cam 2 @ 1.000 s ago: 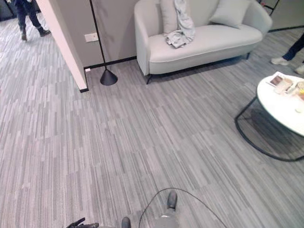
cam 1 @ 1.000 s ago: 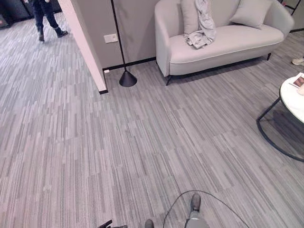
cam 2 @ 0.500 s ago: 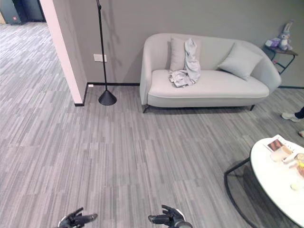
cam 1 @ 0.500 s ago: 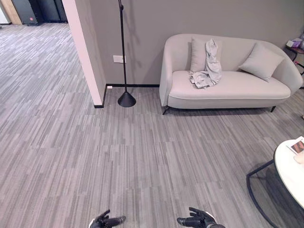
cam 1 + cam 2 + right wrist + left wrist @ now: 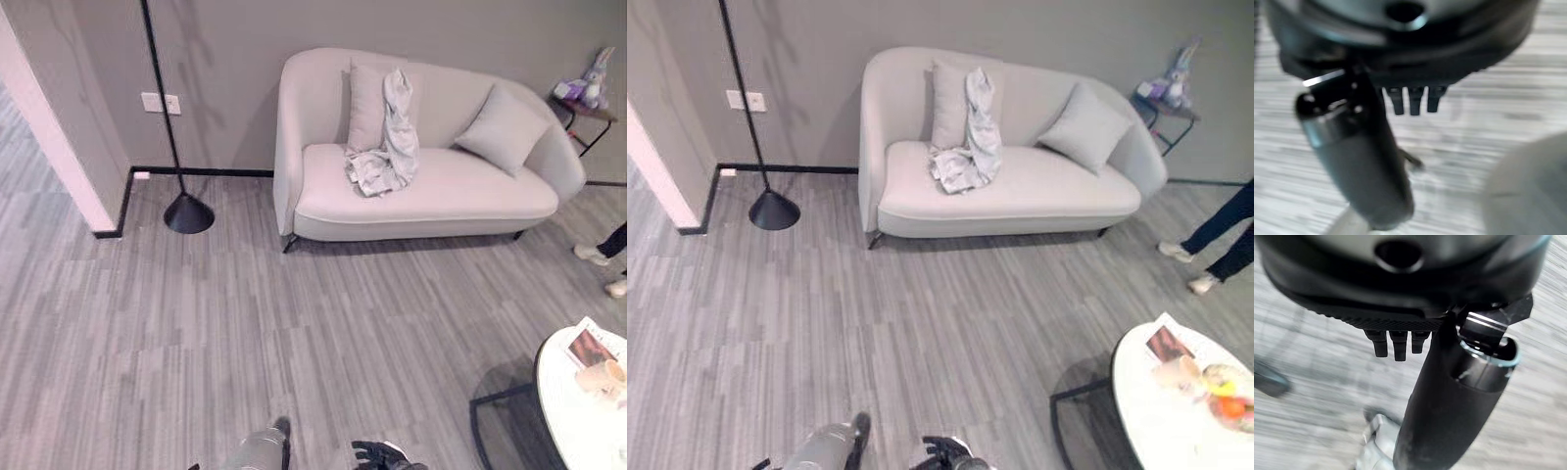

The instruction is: Hang the clothes on the sofa on the clothes rack.

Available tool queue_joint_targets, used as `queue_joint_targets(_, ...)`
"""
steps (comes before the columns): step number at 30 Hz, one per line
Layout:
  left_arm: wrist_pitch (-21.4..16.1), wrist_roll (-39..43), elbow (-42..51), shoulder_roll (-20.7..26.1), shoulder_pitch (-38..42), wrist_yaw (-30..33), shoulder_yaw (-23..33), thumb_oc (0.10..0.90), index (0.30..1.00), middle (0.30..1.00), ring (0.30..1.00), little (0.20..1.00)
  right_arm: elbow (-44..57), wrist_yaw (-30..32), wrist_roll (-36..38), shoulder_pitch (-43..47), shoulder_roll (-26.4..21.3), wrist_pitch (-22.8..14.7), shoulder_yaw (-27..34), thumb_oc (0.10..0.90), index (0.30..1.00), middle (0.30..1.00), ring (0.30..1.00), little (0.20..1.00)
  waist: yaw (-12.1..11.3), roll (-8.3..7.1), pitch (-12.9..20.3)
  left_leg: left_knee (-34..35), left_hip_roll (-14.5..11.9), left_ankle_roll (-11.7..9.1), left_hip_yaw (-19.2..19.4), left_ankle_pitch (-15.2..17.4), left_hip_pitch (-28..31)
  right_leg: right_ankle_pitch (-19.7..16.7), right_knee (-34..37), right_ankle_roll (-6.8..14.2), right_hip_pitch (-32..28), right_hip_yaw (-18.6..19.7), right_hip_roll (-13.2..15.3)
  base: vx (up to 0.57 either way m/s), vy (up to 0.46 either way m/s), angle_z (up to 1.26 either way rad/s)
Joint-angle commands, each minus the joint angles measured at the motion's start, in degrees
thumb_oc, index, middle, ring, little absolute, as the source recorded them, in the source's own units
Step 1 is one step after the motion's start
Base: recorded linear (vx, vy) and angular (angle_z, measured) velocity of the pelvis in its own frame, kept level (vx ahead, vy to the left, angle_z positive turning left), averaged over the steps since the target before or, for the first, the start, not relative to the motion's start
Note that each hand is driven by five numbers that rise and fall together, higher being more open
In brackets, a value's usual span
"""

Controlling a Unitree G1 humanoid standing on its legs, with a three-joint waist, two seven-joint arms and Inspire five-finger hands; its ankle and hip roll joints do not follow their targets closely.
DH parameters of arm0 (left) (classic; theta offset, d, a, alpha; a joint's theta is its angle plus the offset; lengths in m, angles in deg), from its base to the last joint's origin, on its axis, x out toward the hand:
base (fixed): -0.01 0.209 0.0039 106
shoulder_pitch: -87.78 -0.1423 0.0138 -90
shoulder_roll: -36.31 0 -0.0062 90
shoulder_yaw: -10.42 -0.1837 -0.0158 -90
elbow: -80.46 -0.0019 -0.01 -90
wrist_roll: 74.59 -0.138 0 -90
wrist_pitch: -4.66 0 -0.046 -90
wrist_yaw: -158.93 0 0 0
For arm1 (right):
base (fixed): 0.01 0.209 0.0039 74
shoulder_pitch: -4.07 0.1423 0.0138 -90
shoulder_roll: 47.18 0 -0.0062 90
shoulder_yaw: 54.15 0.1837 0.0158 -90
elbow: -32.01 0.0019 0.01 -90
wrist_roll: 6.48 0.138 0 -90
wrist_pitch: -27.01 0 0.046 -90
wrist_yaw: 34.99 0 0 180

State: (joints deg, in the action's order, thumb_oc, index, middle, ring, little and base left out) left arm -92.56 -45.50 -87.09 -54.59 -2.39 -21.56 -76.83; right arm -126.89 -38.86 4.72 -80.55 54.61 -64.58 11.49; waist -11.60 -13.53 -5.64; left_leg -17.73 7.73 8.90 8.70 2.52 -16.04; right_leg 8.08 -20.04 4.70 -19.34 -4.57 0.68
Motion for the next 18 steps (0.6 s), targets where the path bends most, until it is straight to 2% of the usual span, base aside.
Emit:
queue_joint_targets(1, -2.7, -2.2, 2.2, -0.5, 0.6, 0.5, -3.8, 0.800, 0.900, 0.900, 0.900, 0.900, 3.8, -0.8, -2.0, 0.8, -3.9, -1.0, 1.6, 0.800, 0.900, 0.900, 0.900, 0.900, -1.0, 6.41, 1.3, 13.2, -5.1, -5.2, -2.4, -4.8, 5.3, -7.9, -6.9, 6.5, 12.2, -2.2, 0.1, 0.15, 0.118, -0.15)
queue_joint_targets(2, -2.7, -2.2, 2.2, -0.5, 0.6, 0.5, -3.8, 0.800, 0.900, 0.900, 0.900, 0.900, 3.8, -0.8, -2.0, 0.8, -3.9, -1.0, 1.6, 0.800, 0.900, 0.900, 0.900, 0.900, -1.0, 6.42, 1.4, 13.2, -5.1, -5.2, -2.4, -4.8, 5.3, -7.9, -6.9, 6.5, 12.3, -2.2, 0.1, 0.13, 0.111, 0.17)
queue_joint_targets(3, -2.6, -2.3, 2.8, -0.2, 1.8, 1.1, -4.6, 0.800, 0.900, 0.900, 0.900, 0.900, 4.4, -0.2, -2.0, 1.5, -3.9, -1.0, 2.2, 0.800, 0.900, 0.900, 0.900, 0.900, 0.6, 8.00, 0.2, 13.2, -4.9, -3.9, -2.9, -3.3, 8.3, -12.8, -15.9, 8.1, 16.1, -4.3, 2.2, 0.21, 0.156, 0.24)
queue_joint_targets(4, -2.5, -2.3, 3.1, 0.0, 1.8, 1.2, -4.8, 0.800, 0.900, 0.900, 0.900, 0.900, 5.0, -0.1, -1.9, 1.3, -3.8, -1.1, 2.2, 0.800, 0.900, 0.900, 0.900, 0.900, 1.2, 8.95, -0.1, 13.9, -5.2, -3.3, -3.6, -2.9, 10.1, -12.7, -20.0, 7.3, 18.6, -5.1, 2.7, 0.40, 0.235, 0.39)
queue_joint_targets(5, -2.6, -2.3, 3.2, 0.0, 2.0, 1.3, -5.0, 0.800, 0.900, 0.900, 0.900, 0.900, 7.0, -0.1, -1.2, 1.0, -3.7, -1.3, 2.2, 0.800, 0.900, 0.900, 0.900, 0.900, 2.5, 10.59, -0.4, 16.0, -5.5, -3.5, -5.1, -2.6, 13.6, -10.0, -20.6, 5.4, 22.4, -7.4, 4.2, 0.27, 0.119, 0.55)
queue_joint_targets(6, -2.6, -2.3, 3.2, 0.0, 2.0, 1.3, -5.0, 0.800, 0.900, 0.900, 0.900, 0.900, 7.1, -0.1, -1.2, 1.0, -3.7, -1.3, 2.2, 0.800, 0.900, 0.900, 0.900, 0.900, 2.8, 10.36, -0.7, 16.2, -5.2, -3.5, -5.4, -2.7, 14.0, -9.6, -20.9, 5.4, 22.1, -7.7, 4.6, 0.48, 0.041, 0.82)
queue_joint_targets(7, -2.6, -3.5, 2.5, -0.5, 2.1, 1.2, -6.0, 0.800, 0.900, 0.900, 0.900, 0.900, 8.1, 0.2, -0.9, 0.7, -4.4, -1.3, 2.5, 0.800, 0.900, 0.900, 0.900, 0.900, 4.5, 11.76, -1.0, 17.8, -5.8, -5.0, -7.2, -1.6, 16.8, -3.3, -9.3, 2.1, 24.1, -10.3, 7.2, 0.38, -0.090, 0.89)
queue_joint_targets(8, -2.7, -4.1, 1.6, -0.8, 1.9, 1.4, -6.4, 0.800, 0.900, 0.900, 0.900, 0.900, 7.9, 0.4, -0.7, 0.7, -4.7, -1.4, 2.8, 0.800, 0.900, 0.900, 0.900, 0.900, 4.9, 11.94, -1.4, 18.0, -6.0, -5.8, -7.8, -1.0, 17.7, -2.7, -3.6, 1.5, 24.7, -9.9, 8.2, 0.38, -0.086, 1.20)
queue_joint_targets(9, -2.8, -4.1, 1.6, -0.8, 1.9, 1.4, -6.4, 0.800, 0.900, 0.900, 0.900, 0.900, 7.9, 0.4, -0.7, 0.7, -4.7, -1.4, 2.8, 0.800, 0.900, 0.900, 0.900, 0.900, 5.0, 12.07, -1.3, 18.0, -6.1, -5.8, -7.9, -1.0, 17.5, -2.9, -3.3, 1.4, 24.7, -10.0, 8.0, 0.32, -0.168, 1.17)
queue_joint_targets(10, -2.7, -5.5, 0.7, -1.3, 2.1, 1.4, -6.9, 0.800, 0.900, 0.900, 0.900, 0.900, 7.3, 1.0, -0.4, 0.5, -5.1, -1.3, 3.8, 0.800, 0.900, 0.900, 0.900, 0.900, 5.8, 11.90, -1.2, 18.7, -6.3, -7.0, -10.1, 0.6, 19.5, -5.8, 7.9, 2.0, 25.4, -6.8, 10.5, 0.37, -0.193, 1.16)
queue_joint_targets(11, -2.9, -6.3, 0.3, -1.4, 2.2, 1.7, -7.1, 0.800, 0.900, 0.900, 0.900, 0.900, 7.0, 1.3, -0.6, 0.3, -5.3, -1.3, 4.3, 0.800, 0.900, 0.900, 0.900, 0.900, 6.2, 11.72, -1.2, 19.1, -6.6, -7.7, -11.3, 1.7, 20.4, -8.6, 12.7, 3.0, 25.8, -4.8, 12.5, 0.61, -0.337, 0.82)
queue_joint_targets(12, -3.1, -7.6, 0.0, -1.7, 2.5, 1.9, -7.7, 0.800, 0.900, 0.900, 0.900, 0.900, 6.7, 1.4, -1.4, -0.1, -5.5, -1.0, 5.0, 0.800, 0.900, 0.900, 0.900, 0.900, 6.7, 11.77, -1.2, 19.4, -7.6, -8.7, -13.1, 3.7, 22.5, -13.3, 17.7, 4.6, 27.1, -3.2, 16.5, 0.49, -0.286, 0.84)
queue_joint_targets(14, -3.1, -8.0, -0.3, -1.9, 2.4, 2.0, -7.9, 0.800, 0.900, 0.900, 0.900, 0.900, 6.4, 1.4, -2.1, -0.5, -5.7, -0.9, 5.4, 0.800, 0.900, 0.900, 0.900, 0.900, 7.2, 11.18, -1.0, 19.4, -8.6, -9.7, -14.2, 5.1, 24.3, -17.0, 19.2, 6.0, 27.4, -2.7, 18.5, 0.44, -0.276, 1.12)
queue_joint_targets(15, -3.0, -8.2, -0.6, -1.9, 2.1, 1.9, -8.0, 0.800, 0.900, 0.900, 0.900, 0.900, 6.3, 1.5, -2.5, -0.7, -5.6, -0.8, 5.4, 0.800, 0.900, 0.900, 0.900, 0.900, 7.4, 10.75, -1.0, 19.4, -9.1, -10.1, -14.9, 5.6, 25.5, -18.5, 18.8, 6.7, 27.5, -2.5, 18.8, 0.41, -0.271, 1.00)
queue_joint_targets(17, -3.0, -9.1, -0.8, -1.7, 2.2, 2.1, -8.1, 0.800, 0.900, 0.900, 0.900, 0.900, 6.1, 1.3, -4.1, -0.5, -5.7, -0.8, 4.7, 0.800, 0.900, 0.900, 0.900, 0.900, 7.6, 9.87, -0.5, 19.7, -10.5, -11.3, -16.0, 6.7, 27.5, -17.9, 17.9, 7.5, 26.6, -2.4, 17.8, 0.52, -0.477, 0.92)
queue_joint_targets(18, -3.3, -9.0, 0.4, -1.8, 2.0, 3.1, -8.8, 0.800, 0.900, 0.900, 0.900, 0.900, 7.9, 2.0, -6.7, 0.0, -6.7, -1.3, 2.3, 0.800, 0.900, 0.900, 0.900, 0.900, 8.0, 10.45, 0.4, 17.9, -15.6, -13.4, -18.4, 6.1, 27.3, -12.9, 14.4, 5.5, 26.9, -4.0, 12.6, 0.50, -0.568, 0.64)
